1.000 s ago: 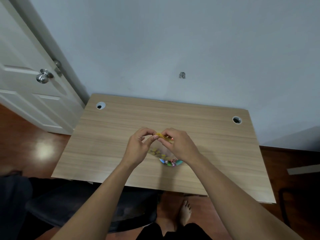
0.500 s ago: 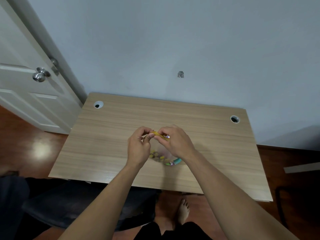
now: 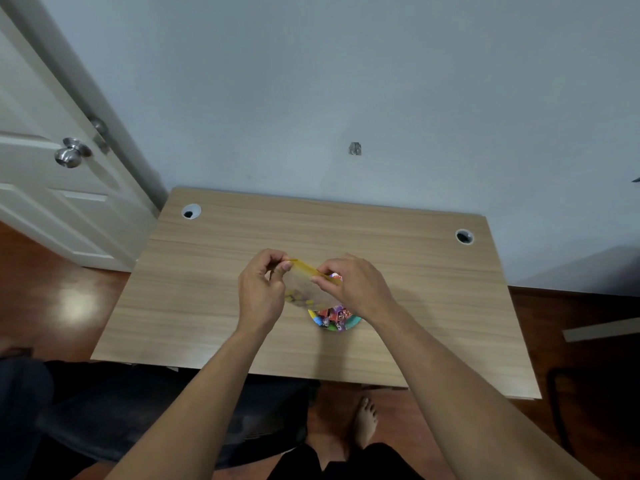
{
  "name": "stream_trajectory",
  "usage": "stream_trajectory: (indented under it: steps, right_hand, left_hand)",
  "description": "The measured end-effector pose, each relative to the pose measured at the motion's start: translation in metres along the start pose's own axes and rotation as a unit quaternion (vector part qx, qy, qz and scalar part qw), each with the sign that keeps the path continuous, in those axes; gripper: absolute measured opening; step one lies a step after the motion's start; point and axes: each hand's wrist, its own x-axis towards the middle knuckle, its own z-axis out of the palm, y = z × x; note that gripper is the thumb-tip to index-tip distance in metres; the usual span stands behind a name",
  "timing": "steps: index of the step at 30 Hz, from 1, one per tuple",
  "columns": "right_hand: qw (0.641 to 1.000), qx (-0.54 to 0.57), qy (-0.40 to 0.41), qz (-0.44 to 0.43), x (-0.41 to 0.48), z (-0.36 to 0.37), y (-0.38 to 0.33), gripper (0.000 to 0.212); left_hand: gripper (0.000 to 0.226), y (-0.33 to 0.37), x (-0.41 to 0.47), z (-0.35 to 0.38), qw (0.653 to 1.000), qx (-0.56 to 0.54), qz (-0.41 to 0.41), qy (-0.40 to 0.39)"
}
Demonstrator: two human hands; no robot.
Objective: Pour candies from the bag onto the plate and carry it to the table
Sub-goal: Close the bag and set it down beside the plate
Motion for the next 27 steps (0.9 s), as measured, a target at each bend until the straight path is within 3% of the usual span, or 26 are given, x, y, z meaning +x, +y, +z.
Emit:
stream_trajectory:
  steps: [27]
  right_hand:
    - [0.998, -0.038, -0.015, 0.049, -0.032, -0.007, 0.036, 0.026]
  left_hand:
    - [0.016, 0.001, 0.017, -0.032, 0.999, -0.018, -0.014, 0.036]
